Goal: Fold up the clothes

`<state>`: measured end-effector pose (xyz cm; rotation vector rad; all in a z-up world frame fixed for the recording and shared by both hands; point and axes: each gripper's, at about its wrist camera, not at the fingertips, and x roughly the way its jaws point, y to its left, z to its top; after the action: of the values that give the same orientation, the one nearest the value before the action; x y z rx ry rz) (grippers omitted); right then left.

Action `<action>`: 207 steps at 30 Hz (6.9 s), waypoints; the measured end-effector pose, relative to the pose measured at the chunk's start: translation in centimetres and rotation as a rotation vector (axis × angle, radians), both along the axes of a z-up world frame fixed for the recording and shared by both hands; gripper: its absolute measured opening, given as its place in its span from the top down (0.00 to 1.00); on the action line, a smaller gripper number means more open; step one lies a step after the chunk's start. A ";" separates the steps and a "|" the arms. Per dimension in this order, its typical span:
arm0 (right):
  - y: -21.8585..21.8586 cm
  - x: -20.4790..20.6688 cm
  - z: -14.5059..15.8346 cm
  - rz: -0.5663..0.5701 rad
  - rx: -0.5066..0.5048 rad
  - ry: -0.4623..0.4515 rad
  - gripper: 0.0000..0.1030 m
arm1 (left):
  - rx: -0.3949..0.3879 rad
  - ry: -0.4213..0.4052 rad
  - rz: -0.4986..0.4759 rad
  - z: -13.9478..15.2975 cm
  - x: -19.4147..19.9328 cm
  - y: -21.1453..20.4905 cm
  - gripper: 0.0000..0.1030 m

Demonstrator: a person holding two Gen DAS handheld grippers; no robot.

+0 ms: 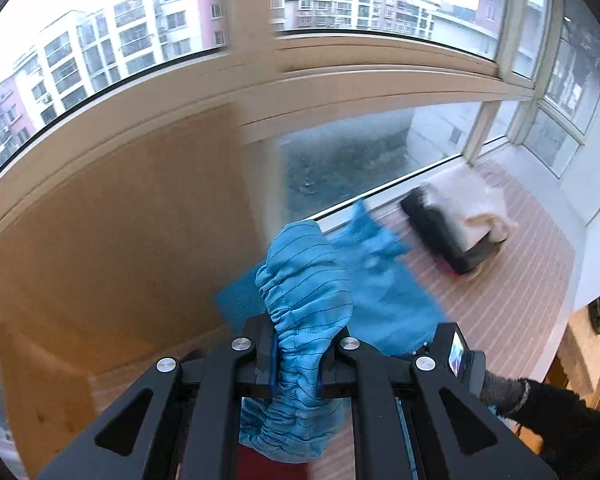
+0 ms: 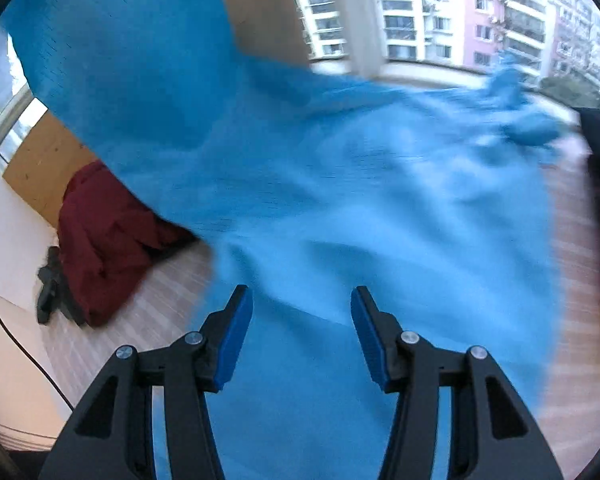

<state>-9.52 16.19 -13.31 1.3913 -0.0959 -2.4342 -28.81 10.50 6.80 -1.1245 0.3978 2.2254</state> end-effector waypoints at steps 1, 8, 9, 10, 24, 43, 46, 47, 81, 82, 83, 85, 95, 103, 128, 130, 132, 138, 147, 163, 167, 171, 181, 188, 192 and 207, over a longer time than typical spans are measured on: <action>1.9 -0.9 0.5 -0.014 0.014 0.014 0.51 | 0.017 -0.009 -0.013 -0.2 0.1 2.4 0.89; 14.3 1.3 1.3 -0.119 0.043 0.027 0.51 | 0.081 -0.094 -0.172 -4.0 1.1 19.9 0.89; 15.3 1.8 1.3 -0.130 0.052 0.029 0.51 | 0.085 -0.105 -0.196 -4.5 1.2 22.3 0.89; 16.3 2.4 1.2 -0.141 0.059 0.028 0.51 | 0.091 -0.121 -0.216 -5.1 1.2 24.4 0.89; 16.2 1.6 0.0 -0.085 0.035 0.006 0.51 | 0.079 -0.209 -0.196 -11.9 -1.3 26.9 0.89; 4.4 -6.8 -2.2 -0.090 -0.158 -0.021 0.73 | 0.060 -0.149 -0.104 -9.5 -4.2 12.0 0.89; 4.9 -6.7 -2.7 -0.124 -0.111 -0.030 0.56 | 0.042 -0.154 -0.098 -10.3 -4.8 11.0 0.89; 5.3 -6.6 -2.7 -0.139 -0.116 -0.040 0.56 | 0.048 -0.162 -0.103 -10.7 -5.0 10.9 0.88; -1.5 -9.5 -7.8 -0.263 -0.291 -0.259 0.41 | 0.011 -0.118 -0.201 -9.7 -6.3 12.5 0.87; -1.5 -9.8 -7.7 -0.288 -0.302 -0.243 0.41 | 0.011 -0.117 -0.204 -9.7 -6.3 12.4 0.87; -1.5 -10.2 -7.7 -0.312 -0.315 -0.234 0.41 | 0.012 -0.116 -0.206 -9.6 -6.2 12.3 0.87; -1.5 -11.0 -7.8 -0.352 -0.345 -0.238 0.41 | 0.013 -0.113 -0.212 -9.6 -6.1 12.0 0.87; -2.0 -13.2 -6.5 -0.549 -0.310 -0.225 0.41 | 0.021 -0.111 -0.229 -9.8 -6.1 9.9 0.87; -7.7 -14.9 -7.8 -0.386 -0.260 -0.210 0.83 | 0.034 -0.102 -0.225 -9.6 -6.5 7.5 0.87; -1.4 -11.5 -2.4 -0.326 -0.269 -0.072 0.50 | 0.116 -0.148 -0.202 -10.2 -8.3 10.4 0.87; -1.7 -12.4 -2.2 -0.377 -0.233 -0.033 0.54 | 0.107 -0.150 -0.189 -10.3 -8.4 10.5 0.87; -0.8 -12.9 -2.7 -0.458 -0.140 -0.041 0.67 | 0.101 -0.152 -0.175 -10.4 -8.5 10.3 0.87; 7.5 -10.3 -3.9 -0.655 -0.078 -0.128 0.65 | 0.052 -0.147 -0.129 -13.3 -8.6 8.1 0.85; 11.1 -6.5 -3.8 -0.599 -0.131 -0.211 0.54 | -0.119 -0.308 -0.027 -29.9 -9.5 5.4 0.85; 16.3 -0.8 -3.6 -0.762 -0.324 -0.172 0.52 | 0.090 -0.264 -0.204 -18.6 -4.5 13.7 0.87; 17.0 0.6 -3.4 -0.779 -0.347 -0.166 0.51 | 0.109 -0.227 -0.311 -13.5 -2.5 19.6 0.86; 18.4 2.0 -3.1 -0.789 -0.345 -0.157 0.48 | 0.098 -0.166 -0.371 -11.0 -1.2 22.2 0.85; 18.0 0.0 -1.2 -0.719 -0.282 -0.112 0.48 | -0.082 -0.191 -0.266 -20.7 -2.9 16.4 0.85; 16.3 -1.9 -1.0 -0.651 -0.226 -0.128 0.48 | -0.191 -0.293 -0.116 -31.8 -6.0 10.9 0.85; 15.3 -2.2 -0.5 -0.611 -0.196 -0.142 0.48 | -0.146 -0.356 -0.053 -33.6 -7.2 8.5 0.79; -1.0 -12.4 5.9 -0.165 0.050 -0.011 0.35 | -0.043 -0.110 0.087 -22.4 -1.2 -2.9 0.57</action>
<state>-21.94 15.24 -7.39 1.4717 -0.1600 -2.5790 -30.00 7.62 -15.58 -1.3031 0.3585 2.2262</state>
